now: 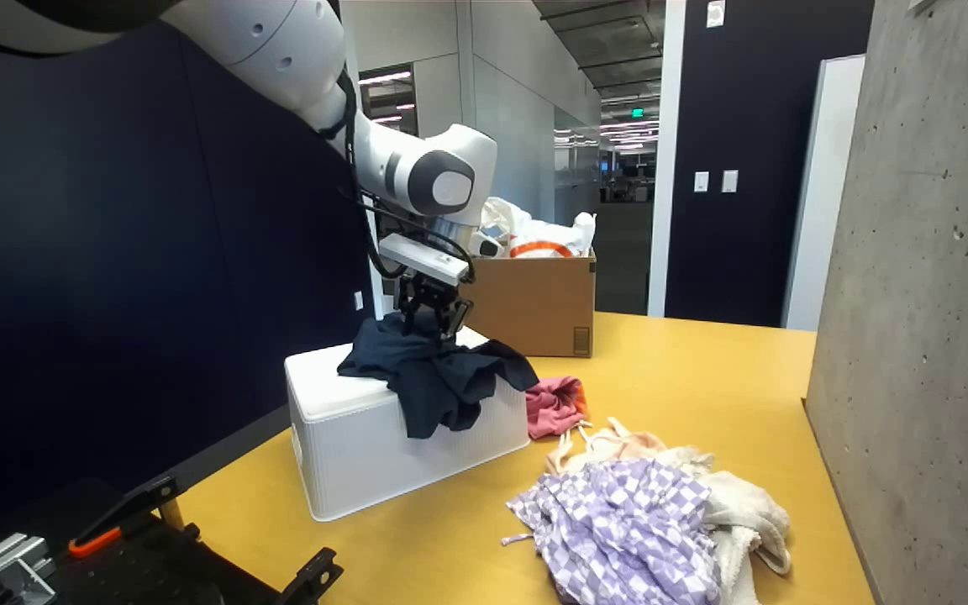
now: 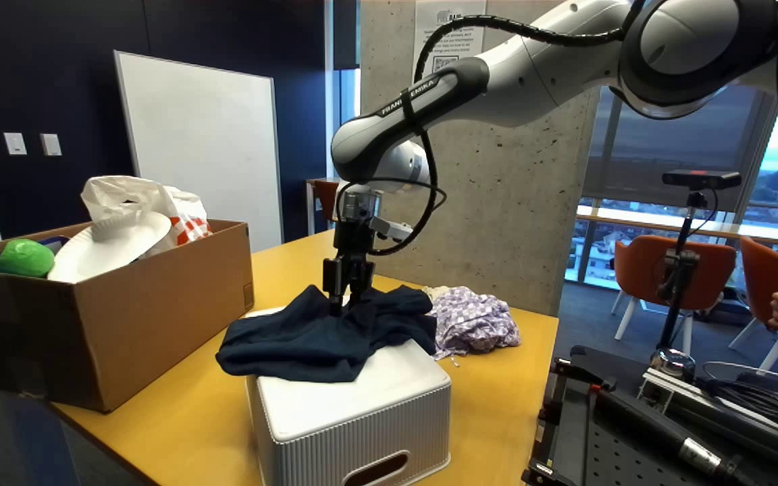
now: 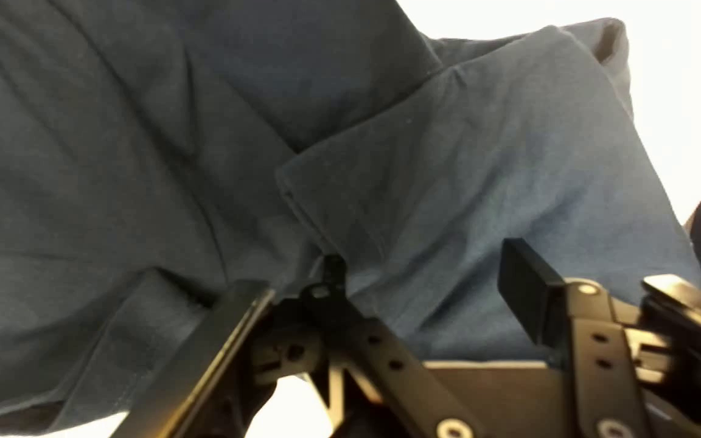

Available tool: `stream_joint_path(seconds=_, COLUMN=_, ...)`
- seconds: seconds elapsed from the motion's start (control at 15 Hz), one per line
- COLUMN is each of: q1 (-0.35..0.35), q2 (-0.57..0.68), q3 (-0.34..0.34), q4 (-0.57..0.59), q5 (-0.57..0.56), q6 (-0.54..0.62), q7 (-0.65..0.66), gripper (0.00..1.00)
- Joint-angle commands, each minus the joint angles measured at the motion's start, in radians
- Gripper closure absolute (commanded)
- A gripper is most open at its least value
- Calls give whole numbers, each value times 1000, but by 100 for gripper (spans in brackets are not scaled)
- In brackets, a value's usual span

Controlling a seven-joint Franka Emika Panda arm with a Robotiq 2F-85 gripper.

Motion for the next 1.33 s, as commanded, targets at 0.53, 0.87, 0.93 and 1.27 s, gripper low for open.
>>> stream_joint_path(seconds=0.53, q1=-47, q2=-42, q3=10, q4=-21, q5=1, q6=-17, q7=10, gripper=100)
stream_joint_path(seconds=0.87, q1=-111, q2=-108, q3=-8, q4=-57, q5=13, q6=-12, q7=5, gripper=99)
stream_joint_path(seconds=0.93, q1=-124, q2=-121, q3=-12, q4=-65, q5=15, q6=-8, q7=4, gripper=99)
stream_joint_path(seconds=1.27, q1=-162, q2=-184, q3=-36, q4=-72, q5=8, q6=-18, q7=26, gripper=99)
